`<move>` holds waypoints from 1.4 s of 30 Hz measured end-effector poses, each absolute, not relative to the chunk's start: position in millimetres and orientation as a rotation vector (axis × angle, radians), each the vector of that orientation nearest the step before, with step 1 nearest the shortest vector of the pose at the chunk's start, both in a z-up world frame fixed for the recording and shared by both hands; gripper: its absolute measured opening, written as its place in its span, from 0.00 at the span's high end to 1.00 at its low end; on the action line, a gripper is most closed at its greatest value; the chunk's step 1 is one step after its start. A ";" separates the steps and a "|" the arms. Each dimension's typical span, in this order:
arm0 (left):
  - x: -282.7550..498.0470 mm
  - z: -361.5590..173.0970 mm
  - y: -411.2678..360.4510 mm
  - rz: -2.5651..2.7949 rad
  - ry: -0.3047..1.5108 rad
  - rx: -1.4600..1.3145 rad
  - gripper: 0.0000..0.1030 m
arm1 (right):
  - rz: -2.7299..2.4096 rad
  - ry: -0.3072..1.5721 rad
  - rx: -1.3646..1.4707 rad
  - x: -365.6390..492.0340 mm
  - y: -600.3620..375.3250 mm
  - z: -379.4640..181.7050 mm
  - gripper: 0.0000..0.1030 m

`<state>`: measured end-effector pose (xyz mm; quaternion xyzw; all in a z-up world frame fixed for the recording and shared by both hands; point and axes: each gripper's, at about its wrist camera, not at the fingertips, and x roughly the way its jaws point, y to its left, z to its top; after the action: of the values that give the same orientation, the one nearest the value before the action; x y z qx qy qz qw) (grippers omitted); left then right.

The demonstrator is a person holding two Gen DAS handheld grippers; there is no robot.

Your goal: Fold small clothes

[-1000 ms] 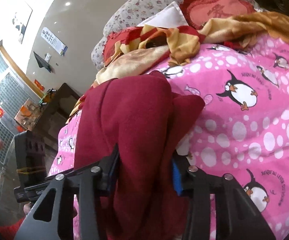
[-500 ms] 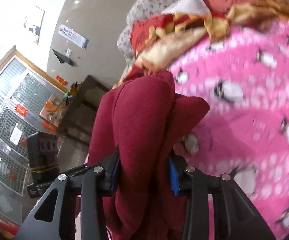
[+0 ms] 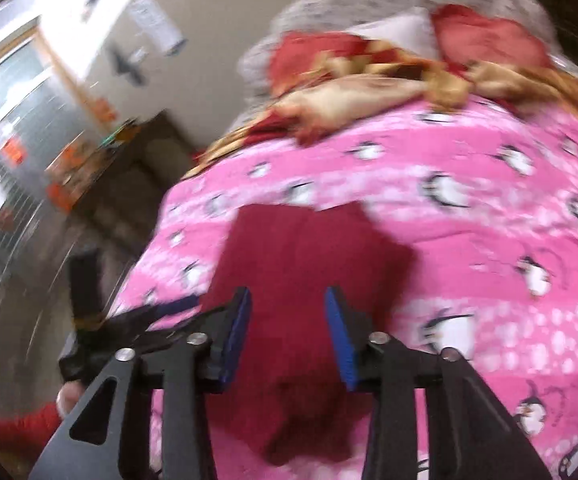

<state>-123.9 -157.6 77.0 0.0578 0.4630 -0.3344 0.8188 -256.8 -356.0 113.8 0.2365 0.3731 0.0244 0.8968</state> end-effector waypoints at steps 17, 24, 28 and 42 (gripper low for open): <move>-160.9 122.8 -137.0 -0.627 0.779 0.142 0.17 | -0.194 0.771 0.234 -278.0 -315.8 123.2 0.43; -171.0 137.2 -131.2 -0.613 0.733 0.153 0.14 | -0.246 0.746 0.195 -276.2 -302.6 133.3 0.34; -171.1 138.1 -127.1 -0.610 0.729 0.139 0.14 | -0.254 0.752 0.209 -276.3 -299.6 130.3 0.29; -171.6 135.7 -127.7 -0.603 0.732 0.145 0.14 | -0.259 0.772 0.238 -273.2 -302.6 122.5 0.28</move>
<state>-171.6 -127.7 135.7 0.0696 0.3520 -0.2901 0.8872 -273.2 -302.6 122.5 0.1155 0.3747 -0.1254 0.9113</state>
